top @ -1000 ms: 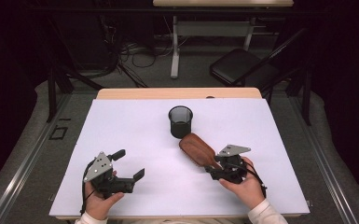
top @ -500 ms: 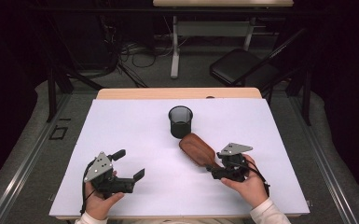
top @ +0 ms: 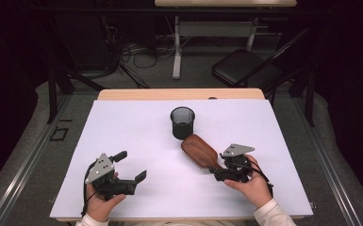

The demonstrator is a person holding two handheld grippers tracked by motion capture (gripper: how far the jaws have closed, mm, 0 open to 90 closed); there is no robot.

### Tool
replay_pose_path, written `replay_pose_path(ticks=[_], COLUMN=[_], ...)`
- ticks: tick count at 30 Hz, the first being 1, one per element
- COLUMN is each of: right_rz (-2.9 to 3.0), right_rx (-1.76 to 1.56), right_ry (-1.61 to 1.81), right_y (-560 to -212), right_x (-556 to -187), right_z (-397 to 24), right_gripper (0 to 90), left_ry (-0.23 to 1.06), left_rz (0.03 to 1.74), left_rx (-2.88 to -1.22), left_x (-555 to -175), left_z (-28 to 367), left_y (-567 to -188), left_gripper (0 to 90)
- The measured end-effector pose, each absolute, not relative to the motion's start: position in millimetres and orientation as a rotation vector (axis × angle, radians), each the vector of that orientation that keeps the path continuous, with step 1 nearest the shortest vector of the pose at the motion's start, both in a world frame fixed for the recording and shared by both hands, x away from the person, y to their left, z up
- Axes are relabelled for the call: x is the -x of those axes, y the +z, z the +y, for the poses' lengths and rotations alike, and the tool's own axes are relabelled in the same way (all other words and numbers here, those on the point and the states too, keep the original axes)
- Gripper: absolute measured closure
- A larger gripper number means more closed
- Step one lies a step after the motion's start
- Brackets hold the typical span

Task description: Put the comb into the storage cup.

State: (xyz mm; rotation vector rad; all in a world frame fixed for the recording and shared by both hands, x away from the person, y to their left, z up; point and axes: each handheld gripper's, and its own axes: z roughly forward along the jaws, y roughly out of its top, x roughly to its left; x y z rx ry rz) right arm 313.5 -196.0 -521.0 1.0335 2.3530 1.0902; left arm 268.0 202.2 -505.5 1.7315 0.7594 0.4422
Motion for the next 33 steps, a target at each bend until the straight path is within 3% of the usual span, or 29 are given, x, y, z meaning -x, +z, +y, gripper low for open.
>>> replay_pose_path(ticks=[23,33], right_rz=[2.415,2.458], right_rx=[-1.036,-1.037], right_ry=[1.012,0.924], right_y=[-534.9,-543.3], right_x=[-323.0,-325.2], right_z=[-200.2,-197.0], right_gripper=[30.8,36.3], left_ry=[0.439,0.435], left_rz=[0.759,0.759], left_rx=[-1.739,-1.738], left_x=[-268.3,-268.6], left_z=[201.5,201.4], left_y=[-506.0,-506.4], left_gripper=[0.8,0.8])
